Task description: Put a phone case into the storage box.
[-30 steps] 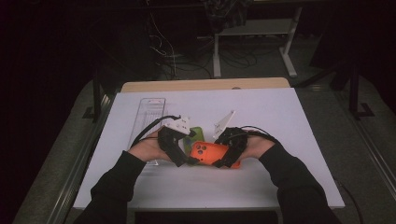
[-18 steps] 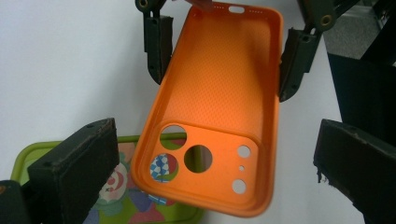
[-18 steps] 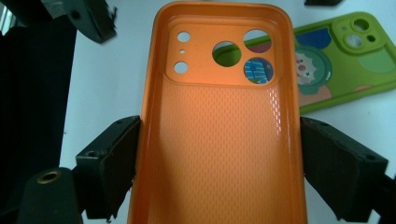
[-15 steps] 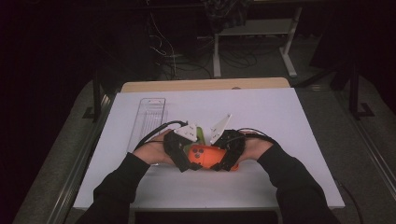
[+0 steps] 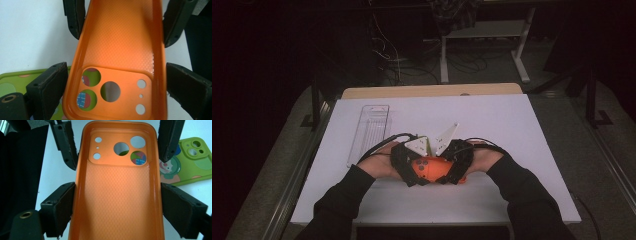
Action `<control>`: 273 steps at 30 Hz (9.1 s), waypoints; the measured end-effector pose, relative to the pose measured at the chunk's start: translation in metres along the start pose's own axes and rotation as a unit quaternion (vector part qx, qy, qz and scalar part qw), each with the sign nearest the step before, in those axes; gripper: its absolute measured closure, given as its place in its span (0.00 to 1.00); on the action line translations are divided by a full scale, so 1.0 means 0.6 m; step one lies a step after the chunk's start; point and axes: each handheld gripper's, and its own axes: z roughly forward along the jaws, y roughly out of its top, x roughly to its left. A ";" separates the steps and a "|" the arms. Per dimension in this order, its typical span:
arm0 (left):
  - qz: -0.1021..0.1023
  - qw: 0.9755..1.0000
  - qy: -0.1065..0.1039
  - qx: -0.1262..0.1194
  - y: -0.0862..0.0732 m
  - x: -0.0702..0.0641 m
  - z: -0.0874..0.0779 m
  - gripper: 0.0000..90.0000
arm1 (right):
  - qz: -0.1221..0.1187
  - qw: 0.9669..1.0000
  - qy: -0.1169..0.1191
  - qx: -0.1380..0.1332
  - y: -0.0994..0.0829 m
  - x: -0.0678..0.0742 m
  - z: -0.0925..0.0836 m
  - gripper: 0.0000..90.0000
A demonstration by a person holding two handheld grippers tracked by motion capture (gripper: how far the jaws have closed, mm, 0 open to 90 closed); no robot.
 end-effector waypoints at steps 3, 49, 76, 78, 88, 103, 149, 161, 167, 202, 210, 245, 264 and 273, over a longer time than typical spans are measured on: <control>0.001 1.000 -0.004 0.004 -0.002 0.000 0.001 0.07 | -0.002 1.000 0.003 -0.001 0.002 0.002 0.000 0.17; -0.052 0.998 0.018 -0.015 -0.005 0.005 -0.006 0.17 | 0.083 0.993 -0.066 -0.053 -0.030 -0.014 -0.058 0.04; -0.146 0.982 0.117 -0.025 -0.007 0.001 -0.004 0.17 | 0.254 0.944 -0.173 -0.120 -0.126 0.002 -0.083 0.04; -0.145 0.981 0.123 -0.023 -0.007 0.002 -0.005 0.17 | 0.258 0.942 -0.176 -0.122 -0.127 0.005 -0.077 0.03; -0.159 0.977 0.138 -0.031 -0.010 0.006 -0.012 0.17 | 0.295 0.929 -0.182 -0.127 -0.132 0.018 -0.038 0.03; -0.163 0.976 0.145 -0.029 -0.011 0.008 -0.015 0.17 | 0.263 0.936 -0.205 -0.113 -0.128 0.014 -0.014 0.03; -0.156 0.977 0.142 -0.022 -0.013 0.011 -0.016 0.17 | -0.001 0.921 -0.387 -0.041 -0.097 0.058 0.002 0.03; -0.167 0.975 0.142 -0.030 -0.012 0.008 -0.014 0.17 | -0.061 0.901 -0.430 -0.023 -0.088 0.071 0.012 0.03; -0.169 0.976 0.138 -0.027 -0.011 0.008 -0.012 0.17 | -0.126 0.885 -0.448 0.008 -0.083 0.072 0.017 0.03; -0.162 0.977 0.138 -0.028 -0.007 0.006 -0.018 0.17 | -0.260 0.818 -0.509 0.069 -0.059 0.091 0.076 0.44; -0.160 0.977 0.139 -0.029 -0.007 0.006 -0.020 0.17 | -0.267 0.819 -0.502 0.075 -0.058 0.096 0.081 0.65; -0.158 0.974 0.149 -0.070 -0.009 0.005 -0.042 0.05 | -0.270 0.816 -0.506 0.075 -0.060 0.100 0.079 0.86; -0.181 0.969 0.147 -0.084 -0.027 0.015 -0.054 0.00 | -0.127 0.872 -0.472 0.012 -0.072 0.072 0.031 0.86; -0.177 0.970 0.151 -0.075 -0.029 0.019 -0.055 0.00 | -0.017 0.904 -0.426 -0.045 -0.076 0.060 0.009 0.86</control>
